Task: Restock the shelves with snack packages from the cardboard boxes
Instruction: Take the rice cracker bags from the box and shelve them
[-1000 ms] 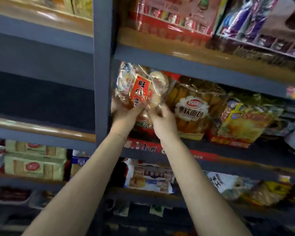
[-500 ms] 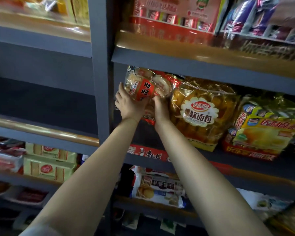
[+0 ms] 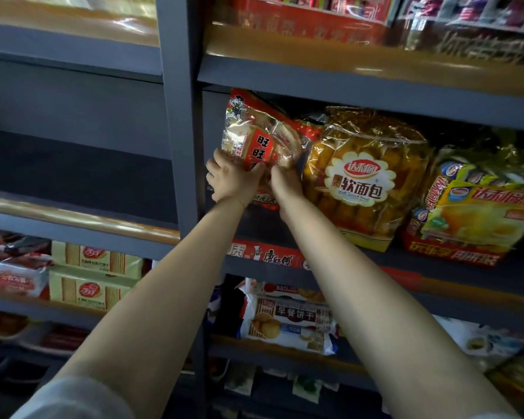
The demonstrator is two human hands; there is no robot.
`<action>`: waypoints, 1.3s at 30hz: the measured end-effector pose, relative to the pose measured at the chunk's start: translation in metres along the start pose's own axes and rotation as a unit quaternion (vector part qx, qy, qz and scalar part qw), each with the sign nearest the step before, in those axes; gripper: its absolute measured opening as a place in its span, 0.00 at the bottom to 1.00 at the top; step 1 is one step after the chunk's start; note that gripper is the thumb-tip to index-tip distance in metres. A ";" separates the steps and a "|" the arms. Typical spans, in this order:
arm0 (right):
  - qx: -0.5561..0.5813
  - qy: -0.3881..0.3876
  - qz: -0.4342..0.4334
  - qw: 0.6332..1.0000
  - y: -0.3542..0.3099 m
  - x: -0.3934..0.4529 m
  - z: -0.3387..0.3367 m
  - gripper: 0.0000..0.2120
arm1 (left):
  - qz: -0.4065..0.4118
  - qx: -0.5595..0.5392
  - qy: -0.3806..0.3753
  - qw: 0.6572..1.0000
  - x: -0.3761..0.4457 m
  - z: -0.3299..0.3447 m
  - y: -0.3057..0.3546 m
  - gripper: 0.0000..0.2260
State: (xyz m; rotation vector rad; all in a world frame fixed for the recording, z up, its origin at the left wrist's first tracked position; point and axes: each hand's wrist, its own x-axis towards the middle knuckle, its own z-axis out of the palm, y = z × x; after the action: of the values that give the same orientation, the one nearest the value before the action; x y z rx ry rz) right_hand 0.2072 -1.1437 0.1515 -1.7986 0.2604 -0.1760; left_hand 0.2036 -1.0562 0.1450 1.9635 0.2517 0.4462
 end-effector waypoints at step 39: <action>0.029 0.019 -0.052 0.998 -0.008 0.033 -0.037 0.39 | -0.069 -0.021 -0.063 0.995 0.052 0.056 -0.001 0.49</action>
State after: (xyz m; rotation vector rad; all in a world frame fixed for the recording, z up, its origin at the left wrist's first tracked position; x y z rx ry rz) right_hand 0.2300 -1.1852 0.1680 -1.7535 0.1879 -0.2887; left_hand 0.2736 -1.0827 0.1334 1.9109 0.2925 0.2355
